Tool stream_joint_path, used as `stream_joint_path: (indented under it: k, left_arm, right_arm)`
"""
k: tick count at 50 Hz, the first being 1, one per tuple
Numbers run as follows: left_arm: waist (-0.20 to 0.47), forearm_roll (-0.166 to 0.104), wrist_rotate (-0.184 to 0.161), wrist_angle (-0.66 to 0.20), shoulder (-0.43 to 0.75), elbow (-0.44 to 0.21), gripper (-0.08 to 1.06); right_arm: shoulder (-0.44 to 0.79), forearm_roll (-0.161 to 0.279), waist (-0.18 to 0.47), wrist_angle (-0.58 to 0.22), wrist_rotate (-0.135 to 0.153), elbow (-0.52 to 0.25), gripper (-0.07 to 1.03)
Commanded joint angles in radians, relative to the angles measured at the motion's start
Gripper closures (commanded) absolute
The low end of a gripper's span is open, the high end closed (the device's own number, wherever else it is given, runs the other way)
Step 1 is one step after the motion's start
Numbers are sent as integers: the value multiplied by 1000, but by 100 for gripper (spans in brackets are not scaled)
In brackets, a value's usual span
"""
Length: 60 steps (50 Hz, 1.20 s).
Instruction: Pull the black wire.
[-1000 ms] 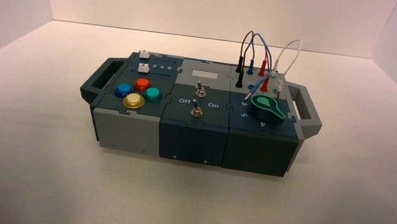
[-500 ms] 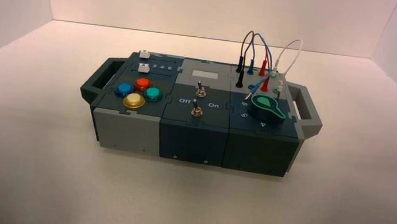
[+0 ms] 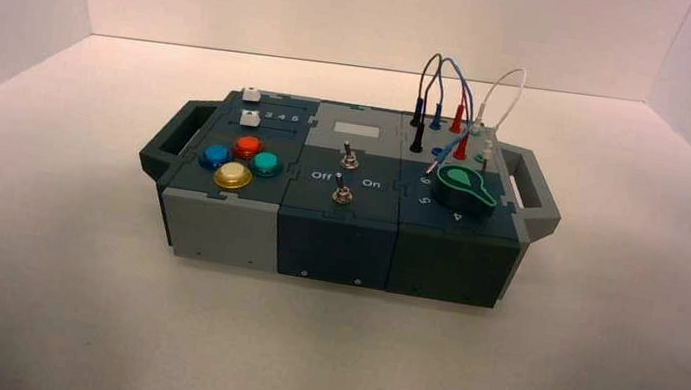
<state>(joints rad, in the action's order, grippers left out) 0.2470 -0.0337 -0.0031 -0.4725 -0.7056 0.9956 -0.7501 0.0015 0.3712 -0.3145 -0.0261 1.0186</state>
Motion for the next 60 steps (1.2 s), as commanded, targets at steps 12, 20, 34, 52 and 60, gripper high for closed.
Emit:
stream_joint_path:
  k: [12, 20, 34, 52, 60]
  left_arm:
    - [115, -34, -2, -11, 146, -5, 100]
    - [127, -35, -5, -9, 198, -9, 101]
    - [167, -43, -6, 2, 212, -17, 100]
    - [388, -55, -6, 17, 229, -23, 100]
    - [434, -55, -6, 34, 219, -23, 100]
  right_arm:
    - [124, 95, 101, -51, -3, -71, 99]
    - [164, 138, 135, -51, -3, -69, 99]
    - [308, 167, 212, -44, -3, -64, 98]
    - [506, 183, 287, 11, -3, -89, 94]
    - [565, 183, 287, 29, -3, -112, 90]
